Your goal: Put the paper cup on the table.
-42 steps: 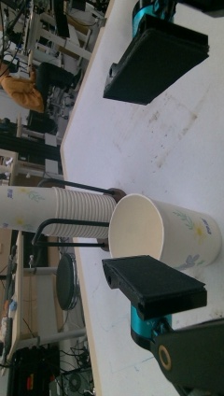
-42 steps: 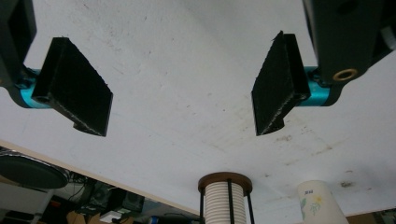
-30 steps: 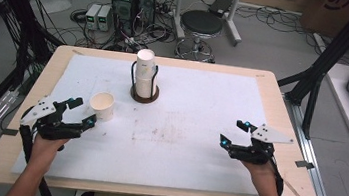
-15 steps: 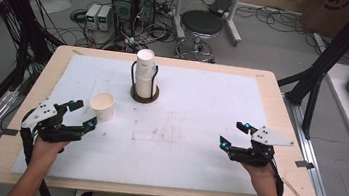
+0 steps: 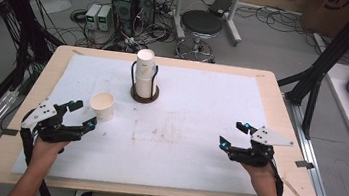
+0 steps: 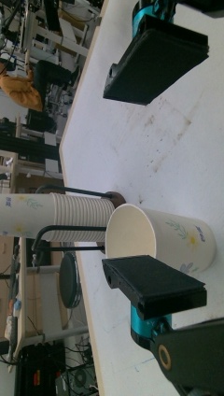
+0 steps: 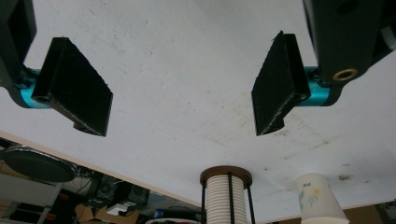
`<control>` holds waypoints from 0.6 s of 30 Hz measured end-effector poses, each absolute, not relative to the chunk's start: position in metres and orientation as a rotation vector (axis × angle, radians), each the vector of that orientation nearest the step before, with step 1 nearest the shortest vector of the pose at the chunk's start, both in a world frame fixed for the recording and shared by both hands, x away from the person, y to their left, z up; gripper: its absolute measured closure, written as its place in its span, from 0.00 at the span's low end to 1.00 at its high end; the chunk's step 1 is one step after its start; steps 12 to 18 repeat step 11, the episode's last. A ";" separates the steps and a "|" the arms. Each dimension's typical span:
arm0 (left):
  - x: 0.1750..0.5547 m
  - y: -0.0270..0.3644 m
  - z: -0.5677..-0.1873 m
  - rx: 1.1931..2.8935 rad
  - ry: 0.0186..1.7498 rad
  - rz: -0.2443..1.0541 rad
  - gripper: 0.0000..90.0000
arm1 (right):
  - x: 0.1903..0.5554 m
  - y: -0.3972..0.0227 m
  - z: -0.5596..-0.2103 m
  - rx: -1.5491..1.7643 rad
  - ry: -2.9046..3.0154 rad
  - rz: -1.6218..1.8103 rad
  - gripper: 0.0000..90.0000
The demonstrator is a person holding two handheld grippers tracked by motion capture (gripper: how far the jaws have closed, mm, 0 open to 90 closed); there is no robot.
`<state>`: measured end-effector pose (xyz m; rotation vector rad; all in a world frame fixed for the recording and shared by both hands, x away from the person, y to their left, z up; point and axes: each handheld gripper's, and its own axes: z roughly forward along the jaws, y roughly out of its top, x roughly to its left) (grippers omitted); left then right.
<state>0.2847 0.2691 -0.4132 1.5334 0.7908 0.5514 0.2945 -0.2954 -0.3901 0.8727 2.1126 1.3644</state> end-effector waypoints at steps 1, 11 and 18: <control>0.285 0.269 -0.413 1.533 0.791 0.551 0.18 | 0.294 -0.295 -0.390 0.873 2.112 1.364 0.23; 0.286 0.270 -0.413 1.533 0.794 0.556 0.18 | 0.294 -0.298 -0.389 0.872 2.099 1.371 0.23; 0.286 0.270 -0.413 1.533 0.794 0.556 0.18 | 0.294 -0.298 -0.389 0.872 2.099 1.371 0.23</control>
